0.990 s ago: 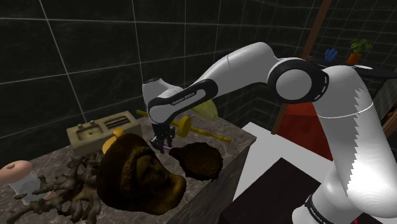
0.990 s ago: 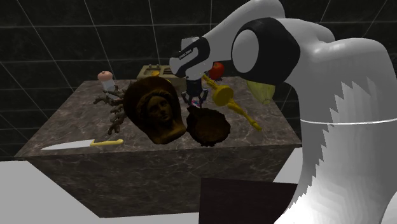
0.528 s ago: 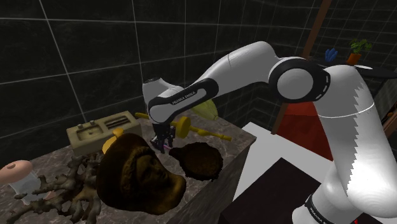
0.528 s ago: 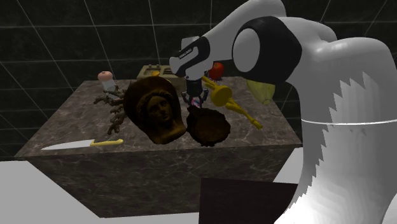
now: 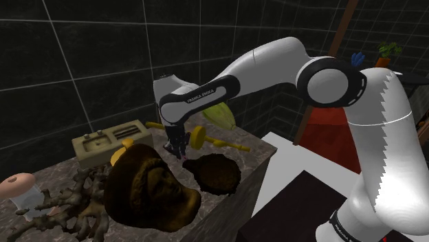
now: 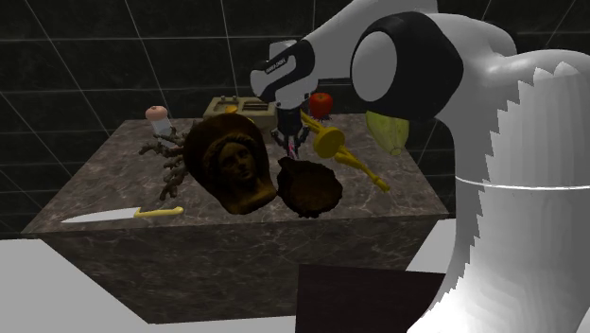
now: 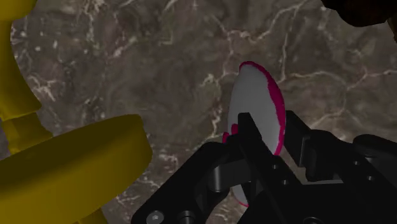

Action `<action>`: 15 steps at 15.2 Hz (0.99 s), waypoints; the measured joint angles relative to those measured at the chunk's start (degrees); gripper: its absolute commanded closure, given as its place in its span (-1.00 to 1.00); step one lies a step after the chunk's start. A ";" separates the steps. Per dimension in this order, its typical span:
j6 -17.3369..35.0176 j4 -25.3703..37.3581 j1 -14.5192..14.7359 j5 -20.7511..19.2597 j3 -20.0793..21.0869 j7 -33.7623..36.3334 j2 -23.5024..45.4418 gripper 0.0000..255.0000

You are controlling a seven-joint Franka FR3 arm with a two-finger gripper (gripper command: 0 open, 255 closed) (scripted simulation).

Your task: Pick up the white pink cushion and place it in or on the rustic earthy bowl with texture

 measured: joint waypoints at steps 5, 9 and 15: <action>-3.21 1.71 -0.09 0.41 0.23 -0.32 -1.53 1.00; -5.40 2.71 -0.20 0.70 0.38 -0.55 -2.74 1.00; -9.60 5.65 -0.14 1.07 0.59 -0.80 -4.05 1.00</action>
